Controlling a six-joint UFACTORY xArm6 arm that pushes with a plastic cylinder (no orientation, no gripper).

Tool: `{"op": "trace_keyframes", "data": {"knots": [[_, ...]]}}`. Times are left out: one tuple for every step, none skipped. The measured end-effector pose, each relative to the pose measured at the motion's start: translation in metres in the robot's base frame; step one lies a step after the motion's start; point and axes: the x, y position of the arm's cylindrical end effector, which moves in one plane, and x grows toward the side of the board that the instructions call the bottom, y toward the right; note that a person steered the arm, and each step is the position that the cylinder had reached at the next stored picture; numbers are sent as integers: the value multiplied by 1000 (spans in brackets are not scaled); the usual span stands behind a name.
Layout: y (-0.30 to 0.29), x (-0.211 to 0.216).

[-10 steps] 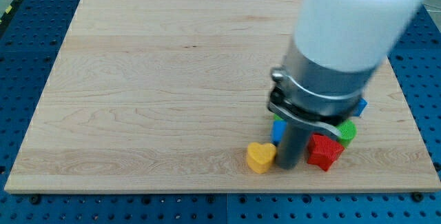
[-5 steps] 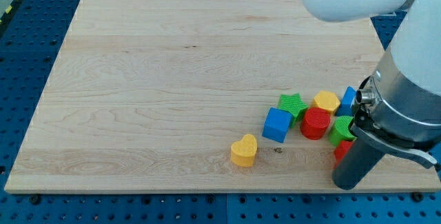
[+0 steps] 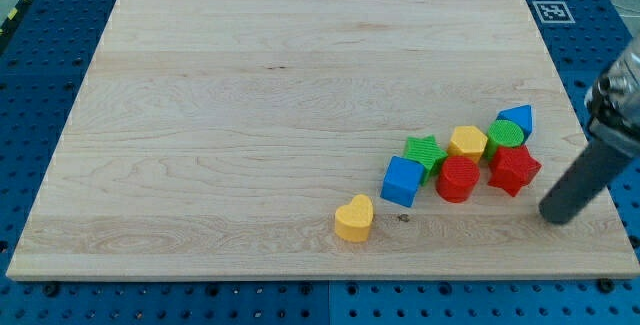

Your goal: Separate the green circle and red star

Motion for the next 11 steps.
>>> {"op": "trace_keyframes", "data": {"knots": [[-24, -37], [-52, -56], [-66, -84], [-89, -119], [-90, -131], [-63, -130], [-47, -145], [-61, -174], [-85, -193], [-72, -167], [-79, -140]]}}
